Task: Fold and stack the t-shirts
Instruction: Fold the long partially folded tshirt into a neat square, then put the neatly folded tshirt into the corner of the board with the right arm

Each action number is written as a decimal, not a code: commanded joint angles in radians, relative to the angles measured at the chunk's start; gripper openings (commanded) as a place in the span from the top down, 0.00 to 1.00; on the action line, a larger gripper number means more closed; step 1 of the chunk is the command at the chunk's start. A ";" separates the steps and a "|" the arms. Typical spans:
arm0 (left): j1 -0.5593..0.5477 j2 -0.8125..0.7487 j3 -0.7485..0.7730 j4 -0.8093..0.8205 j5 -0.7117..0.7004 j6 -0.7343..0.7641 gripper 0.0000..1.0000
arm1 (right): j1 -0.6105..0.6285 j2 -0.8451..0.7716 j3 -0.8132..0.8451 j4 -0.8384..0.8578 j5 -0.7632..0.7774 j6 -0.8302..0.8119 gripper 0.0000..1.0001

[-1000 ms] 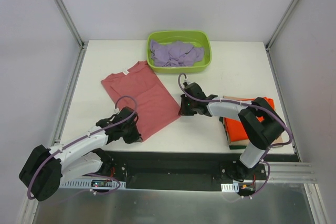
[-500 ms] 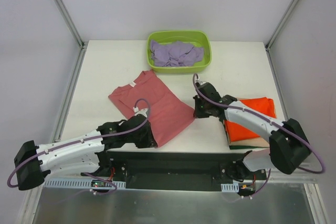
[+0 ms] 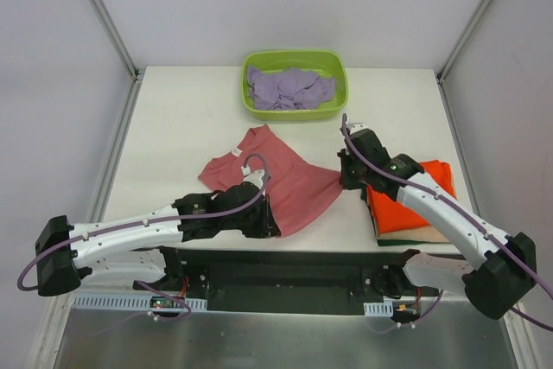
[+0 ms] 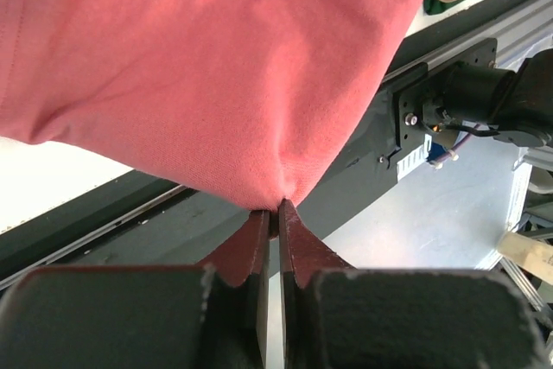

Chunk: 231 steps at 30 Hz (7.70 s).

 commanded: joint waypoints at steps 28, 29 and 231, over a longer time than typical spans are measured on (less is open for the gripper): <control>0.363 -0.361 -0.071 -0.159 -0.232 0.054 1.00 | 0.061 0.600 0.845 -0.062 -0.085 -0.149 0.99; 0.380 -0.355 -0.070 -0.167 -0.235 0.060 1.00 | 0.064 0.620 0.870 -0.063 -0.088 -0.153 0.99; 0.840 0.127 -0.217 0.072 0.173 0.367 0.01 | 0.007 -0.109 0.328 -0.402 0.588 -0.360 1.00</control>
